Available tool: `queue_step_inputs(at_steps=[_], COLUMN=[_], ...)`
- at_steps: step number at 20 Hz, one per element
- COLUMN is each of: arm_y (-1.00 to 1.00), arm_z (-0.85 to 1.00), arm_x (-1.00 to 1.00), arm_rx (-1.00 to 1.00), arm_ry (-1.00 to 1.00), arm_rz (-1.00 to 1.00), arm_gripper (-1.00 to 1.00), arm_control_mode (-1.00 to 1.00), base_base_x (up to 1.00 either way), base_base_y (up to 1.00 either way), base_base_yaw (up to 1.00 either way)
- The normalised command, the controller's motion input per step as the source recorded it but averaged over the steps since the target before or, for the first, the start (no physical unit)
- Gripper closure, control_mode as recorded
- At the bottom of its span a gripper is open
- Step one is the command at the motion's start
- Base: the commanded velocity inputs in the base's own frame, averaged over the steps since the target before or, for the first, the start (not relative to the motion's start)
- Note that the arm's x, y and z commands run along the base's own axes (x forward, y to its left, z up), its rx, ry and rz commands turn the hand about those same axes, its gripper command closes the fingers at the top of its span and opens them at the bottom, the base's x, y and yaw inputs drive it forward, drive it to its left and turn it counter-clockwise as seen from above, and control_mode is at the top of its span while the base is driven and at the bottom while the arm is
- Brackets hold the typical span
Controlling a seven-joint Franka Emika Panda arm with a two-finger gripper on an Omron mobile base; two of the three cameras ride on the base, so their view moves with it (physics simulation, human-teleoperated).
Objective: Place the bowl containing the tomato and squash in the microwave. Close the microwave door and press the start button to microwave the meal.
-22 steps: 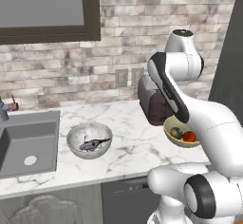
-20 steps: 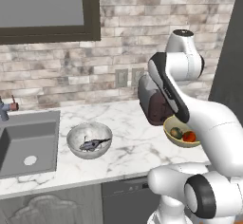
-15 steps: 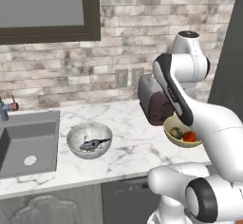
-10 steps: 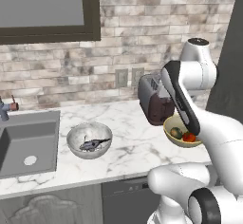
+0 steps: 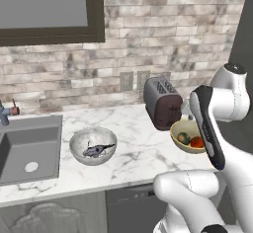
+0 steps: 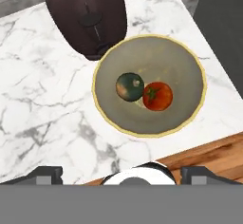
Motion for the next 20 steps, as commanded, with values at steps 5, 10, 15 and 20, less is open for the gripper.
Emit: queue_step_inputs(at_steps=[5,10,15,20], arm_y=[-0.30,-0.42,-0.52,-0.43], arm_z=[-0.30,-0.40,-0.38,-0.42], arm_x=[-0.02,0.00,0.00,0.00], arm_rx=[0.15,0.02,0.00,0.00], arm_ry=[-0.04,0.02,0.10,0.12], arm_rz=[-0.29,-0.24,-0.16,-0.09], arm_gripper=[-1.00,-1.00,-1.00,-1.00], arm_control_mode=[-1.00,-1.00,-1.00,-1.00], base_base_x=[0.00,0.00,0.00,0.00], base_base_y=[0.00,0.00,0.00,0.00], base_base_yaw=[0.00,0.00,0.00,0.00])
